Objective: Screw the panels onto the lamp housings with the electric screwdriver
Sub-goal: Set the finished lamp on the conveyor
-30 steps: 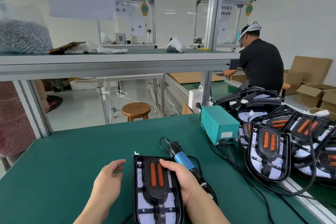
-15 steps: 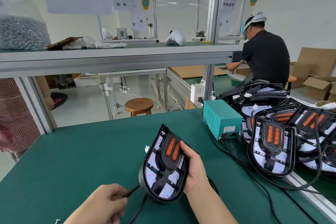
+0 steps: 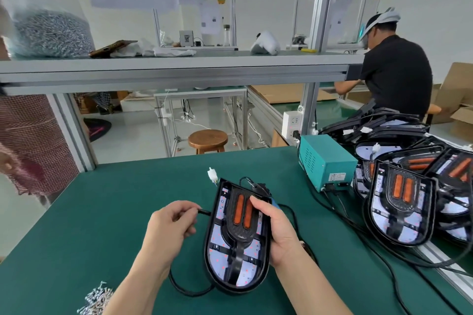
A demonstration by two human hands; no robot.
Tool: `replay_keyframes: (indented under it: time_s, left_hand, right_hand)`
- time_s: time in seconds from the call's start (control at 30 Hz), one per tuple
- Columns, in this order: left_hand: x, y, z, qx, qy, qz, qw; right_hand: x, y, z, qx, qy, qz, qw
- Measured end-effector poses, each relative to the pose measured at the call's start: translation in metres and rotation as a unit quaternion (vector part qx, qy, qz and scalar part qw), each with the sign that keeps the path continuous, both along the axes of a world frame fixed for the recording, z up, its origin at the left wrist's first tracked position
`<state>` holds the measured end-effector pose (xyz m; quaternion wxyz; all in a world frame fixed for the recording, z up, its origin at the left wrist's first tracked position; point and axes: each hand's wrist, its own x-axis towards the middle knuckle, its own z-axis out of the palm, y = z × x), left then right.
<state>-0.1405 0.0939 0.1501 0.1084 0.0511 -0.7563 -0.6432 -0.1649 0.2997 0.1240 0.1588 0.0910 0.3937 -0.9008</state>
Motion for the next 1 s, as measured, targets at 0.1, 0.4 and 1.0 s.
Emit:
replay_keyframes:
  time_s: [0.1,0.4,1.0]
  left_hand:
    - [-0.001,0.008,-0.006,0.072,-0.016,0.016,0.997]
    - [-0.002,0.030,-0.013,0.269,-0.079,0.020,0.960]
    - [-0.008,0.025,-0.041,0.297,-0.118,-0.067,0.945]
  right_hand:
    - [0.002,-0.007,-0.001,-0.008,-0.002,0.031,0.999]
    - [0.009,-0.014,-0.001,-0.029,0.019,0.076,0.997]
    - [0.009,-0.010,0.011,0.045,0.043,0.057,0.996]
